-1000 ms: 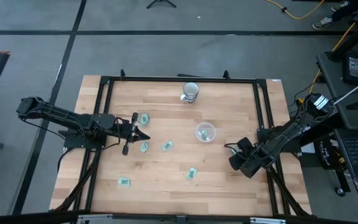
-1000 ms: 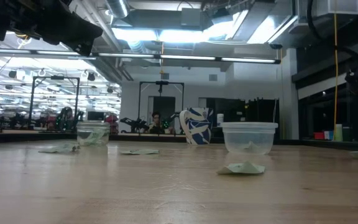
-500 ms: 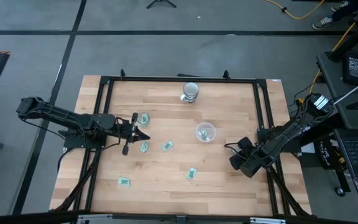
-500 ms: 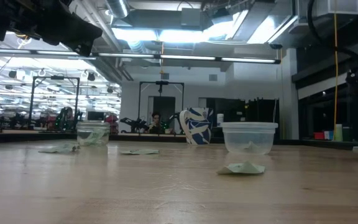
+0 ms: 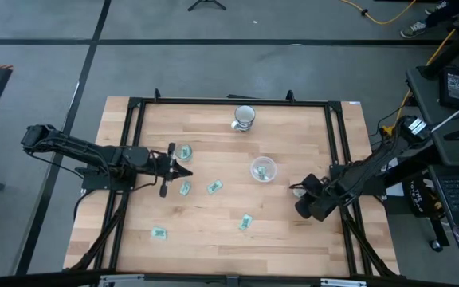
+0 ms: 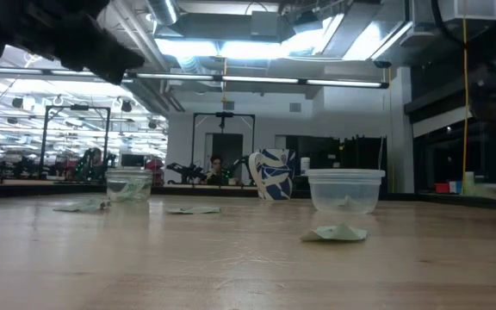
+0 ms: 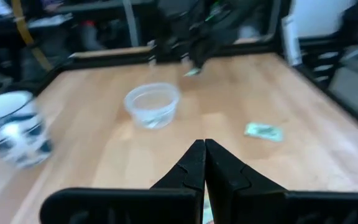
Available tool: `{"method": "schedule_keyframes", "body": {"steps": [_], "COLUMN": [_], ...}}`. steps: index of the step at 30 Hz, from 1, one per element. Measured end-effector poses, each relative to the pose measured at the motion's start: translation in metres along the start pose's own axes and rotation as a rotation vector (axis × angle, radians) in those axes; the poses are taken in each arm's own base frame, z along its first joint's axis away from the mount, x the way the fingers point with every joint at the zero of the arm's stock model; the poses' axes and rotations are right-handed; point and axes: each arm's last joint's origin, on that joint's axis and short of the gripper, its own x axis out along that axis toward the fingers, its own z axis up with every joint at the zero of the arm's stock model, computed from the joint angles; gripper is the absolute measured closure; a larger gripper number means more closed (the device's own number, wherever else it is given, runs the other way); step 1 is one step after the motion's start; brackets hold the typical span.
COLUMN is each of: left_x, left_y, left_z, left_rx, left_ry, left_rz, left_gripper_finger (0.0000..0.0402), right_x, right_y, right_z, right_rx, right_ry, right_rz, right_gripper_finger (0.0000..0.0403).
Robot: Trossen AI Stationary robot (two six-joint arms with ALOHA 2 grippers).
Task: Pick and place Stevia / Truvia into bins
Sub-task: Put the stevia packet into the transparent container
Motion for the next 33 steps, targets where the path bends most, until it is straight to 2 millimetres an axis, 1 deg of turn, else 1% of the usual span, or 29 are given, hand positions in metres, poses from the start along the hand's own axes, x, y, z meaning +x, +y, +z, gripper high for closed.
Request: {"method": "schedule_keyframes", "body": {"steps": [5,9,13,17,23,26,30,33], "left_x": [0.0,0.0,0.0,0.0,0.0,0.0,0.0,-0.001], "left_y": [0.003,0.003,0.003,0.003,0.01,0.016,0.028,0.037], "left_z": [-0.005,-0.005,-0.005,-0.005,-0.005,-0.007,-0.011,-0.011], "left_rx": [0.009,0.009,0.009,0.029,0.035,0.037,0.022,0.003], "left_ry": [0.05,0.048,0.048,0.049,0.053,0.075,0.115,0.118], "left_rz": [0.108,0.117,0.117,0.117,0.144,0.165,0.236,0.264], "left_gripper_finger": [0.0396,0.0399,0.0398,0.0396,0.0399,0.0397,0.0397,0.0399], "right_x": [-0.003,-0.007,-0.011,-0.016,-0.022,-0.022,-0.02,-0.02], "right_y": [0.014,0.023,0.027,0.023,0.011,0.005,0.0,-0.001], "right_z": [0.015,0.03,0.046,0.064,0.087,0.095,0.104,0.11], "right_rx": [-0.158,-0.286,-0.417,-0.524,-0.616,-0.637,-0.644,-0.644], "right_ry": [-0.065,-0.14,-0.21,-0.293,-0.386,-0.407,-0.423,-0.451], "right_rz": [0.158,0.269,0.346,0.355,0.323,0.298,0.256,0.269], "right_gripper_finger": [0.0402,0.0402,0.0402,0.0402,0.0403,0.0403,0.0403,0.0403]}}
